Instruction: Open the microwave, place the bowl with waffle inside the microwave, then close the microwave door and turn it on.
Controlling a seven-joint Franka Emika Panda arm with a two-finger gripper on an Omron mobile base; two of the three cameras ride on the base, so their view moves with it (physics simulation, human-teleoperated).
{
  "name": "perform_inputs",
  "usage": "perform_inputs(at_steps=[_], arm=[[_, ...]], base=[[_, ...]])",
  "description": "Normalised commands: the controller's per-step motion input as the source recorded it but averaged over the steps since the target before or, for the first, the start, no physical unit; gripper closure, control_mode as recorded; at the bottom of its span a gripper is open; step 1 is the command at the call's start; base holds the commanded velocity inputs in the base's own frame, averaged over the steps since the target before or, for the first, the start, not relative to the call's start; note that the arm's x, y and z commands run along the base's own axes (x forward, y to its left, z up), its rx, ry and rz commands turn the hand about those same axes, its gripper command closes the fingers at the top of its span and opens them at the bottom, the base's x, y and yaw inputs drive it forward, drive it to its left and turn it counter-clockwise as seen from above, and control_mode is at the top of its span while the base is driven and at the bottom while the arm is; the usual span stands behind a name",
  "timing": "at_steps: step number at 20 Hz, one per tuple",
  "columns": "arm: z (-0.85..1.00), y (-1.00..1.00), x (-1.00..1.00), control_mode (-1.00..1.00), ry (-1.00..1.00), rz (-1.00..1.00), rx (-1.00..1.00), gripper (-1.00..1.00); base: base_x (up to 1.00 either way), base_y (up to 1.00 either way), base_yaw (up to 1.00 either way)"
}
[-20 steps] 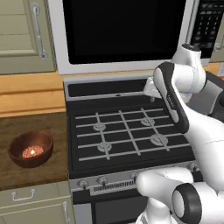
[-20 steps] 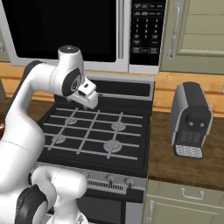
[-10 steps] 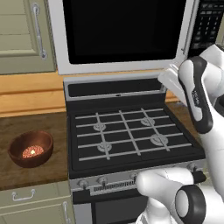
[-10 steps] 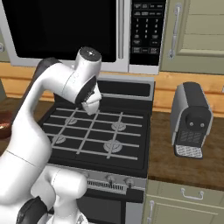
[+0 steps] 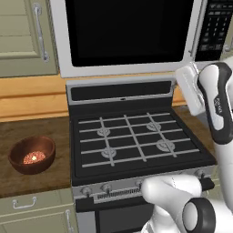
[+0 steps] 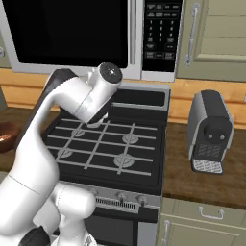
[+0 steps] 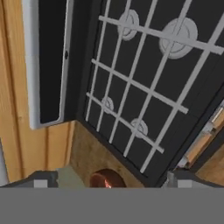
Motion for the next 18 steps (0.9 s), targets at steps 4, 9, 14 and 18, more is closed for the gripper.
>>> perform_inputs(at_steps=[4,9,14,18], arm=[[0.20,-0.29,0.00,-1.00,-0.04,-0.23,0.43,-1.00],[0.28,-0.28,0.17,-1.00,-0.05,-0.16,0.47,-1.00],[0.53,-0.43,0.18,-1.00,-0.06,-0.15,0.53,-1.00],[0.66,-0.49,0.05,-1.00,-0.07,-0.14,0.51,-1.00]], base=[[0.00,0.00,0.00],[0.00,0.00,0.00],[0.00,0.00,0.00],[0.00,0.00,0.00]])
